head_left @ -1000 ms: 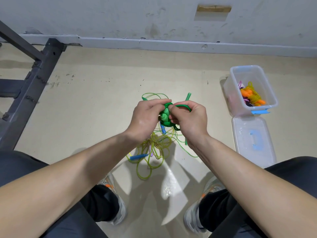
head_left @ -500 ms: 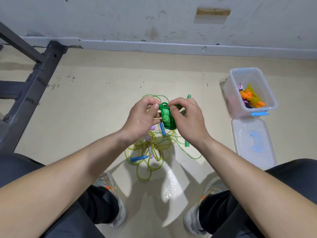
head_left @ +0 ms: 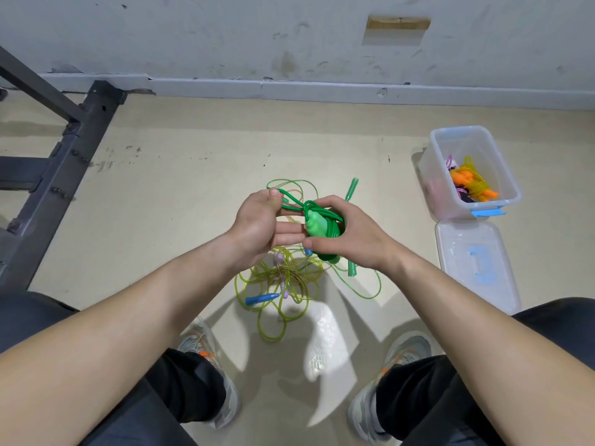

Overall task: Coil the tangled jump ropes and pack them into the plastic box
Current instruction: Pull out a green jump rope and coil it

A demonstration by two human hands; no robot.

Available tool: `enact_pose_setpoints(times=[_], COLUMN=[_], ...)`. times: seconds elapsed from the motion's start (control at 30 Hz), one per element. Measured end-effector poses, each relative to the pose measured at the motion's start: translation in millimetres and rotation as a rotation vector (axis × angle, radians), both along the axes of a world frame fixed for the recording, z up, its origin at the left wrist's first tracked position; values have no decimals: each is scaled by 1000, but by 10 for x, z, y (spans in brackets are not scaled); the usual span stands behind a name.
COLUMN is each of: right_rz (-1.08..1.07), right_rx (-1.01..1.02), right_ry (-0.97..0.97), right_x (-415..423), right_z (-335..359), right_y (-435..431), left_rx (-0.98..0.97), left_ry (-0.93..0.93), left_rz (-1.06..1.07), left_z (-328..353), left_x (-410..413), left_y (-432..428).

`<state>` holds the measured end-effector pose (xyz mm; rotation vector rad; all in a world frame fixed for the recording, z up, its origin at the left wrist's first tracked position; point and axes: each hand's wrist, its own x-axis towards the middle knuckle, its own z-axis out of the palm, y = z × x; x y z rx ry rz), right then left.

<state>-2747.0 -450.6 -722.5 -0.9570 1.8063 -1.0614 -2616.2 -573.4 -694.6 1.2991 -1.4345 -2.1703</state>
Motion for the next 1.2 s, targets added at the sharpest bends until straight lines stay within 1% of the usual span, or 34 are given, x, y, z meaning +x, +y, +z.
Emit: enact_pose_setpoints(times=[0.03,0.07,0.13,0.2,0.27,0.33,0.47,0.57,0.63,0.67,0.77,0.83,0.9,1.0,1.1,1.13,1.2], right_rz=[7,12,21,21,23,16,26,15,-10,-18,-75,-106,-82,-60,-180,-231,-300], right_rx=[7,22,67,125,167,180,202,216,197,181,130,121,151,196,224,220,190], right_ry=[47,96,177,237,284,282,343,397,424,419,324,288,291,286,270,237,105], right_x=[4,3,-3,-37,-75,-108,-120,-137,-151,-159,-210,-244,-258,-288,-481,-575,-807], right_z=[-20,-34,-52,-81,-110,-161,-224,-233,-230,-227,-255,-252,-210,-87,55,125,255], right_y=[1,6,20,44,77,100,109,114,118,126,154,169,180,206,232,240,266], left_rx=[-19,-79,-281,-393,-407,-403,-348,-310,-266,-222,-112,-124,-148,-204,-261,-268,-309], left_ry=[-5,-35,-138,-205,-242,-284,-317,-316,-261,-207,-32,29,78,97,69,57,23], left_rz=[-4,-12,-44,-60,-63,-77,-76,-64,-64,-61,-70,-95,-130,-167,-157,-130,-96], left_z=[-2,-17,-78,-136,-171,-189,-177,-130,-75,-43,80,153,209,307,364,367,337], left_x=[2,2,19,60,108,155,187,150,120,104,30,-80,-244,-480,-727,-835,-1114], left_y=[3,3,-47,-151,-276,-384,-486,-505,-505,-505,-502,-437,-317,-196,-191,-187,-153])
